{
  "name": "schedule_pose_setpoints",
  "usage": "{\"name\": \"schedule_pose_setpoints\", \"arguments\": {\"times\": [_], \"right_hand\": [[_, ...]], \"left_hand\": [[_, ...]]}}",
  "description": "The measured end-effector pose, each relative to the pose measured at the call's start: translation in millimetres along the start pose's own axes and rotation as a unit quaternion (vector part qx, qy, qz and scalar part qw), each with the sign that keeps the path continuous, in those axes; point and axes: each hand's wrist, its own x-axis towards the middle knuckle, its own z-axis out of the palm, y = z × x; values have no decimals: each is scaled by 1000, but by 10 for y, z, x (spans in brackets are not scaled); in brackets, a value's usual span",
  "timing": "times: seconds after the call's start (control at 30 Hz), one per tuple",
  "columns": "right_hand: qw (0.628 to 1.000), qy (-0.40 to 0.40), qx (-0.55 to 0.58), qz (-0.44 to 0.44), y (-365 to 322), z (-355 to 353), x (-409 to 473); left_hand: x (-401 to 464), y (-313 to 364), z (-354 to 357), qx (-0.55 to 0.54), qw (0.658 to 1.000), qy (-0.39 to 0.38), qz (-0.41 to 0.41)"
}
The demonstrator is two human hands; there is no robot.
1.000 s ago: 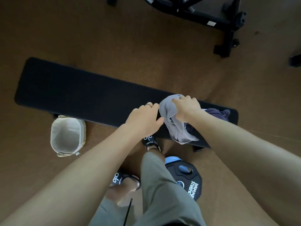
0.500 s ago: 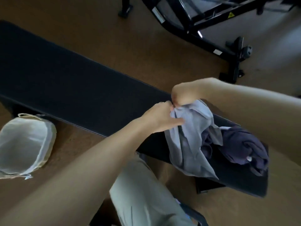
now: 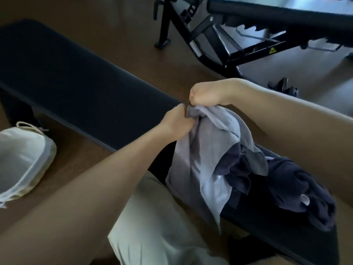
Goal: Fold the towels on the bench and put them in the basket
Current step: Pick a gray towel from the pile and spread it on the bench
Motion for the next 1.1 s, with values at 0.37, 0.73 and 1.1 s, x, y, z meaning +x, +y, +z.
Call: {"name": "schedule_pose_setpoints", "arguments": {"times": [0.37, 0.73, 1.1], "right_hand": [[989, 121, 59, -66, 250, -26, -520], [946, 270, 178, -19, 375, -58, -611], [945, 162, 283, 8, 422, 91, -748]], "left_hand": [[-116, 317, 35, -40, 993, 112, -14], [-466, 650, 290, 326, 882, 227, 254], [-545, 468, 344, 354, 921, 54, 153]]}}
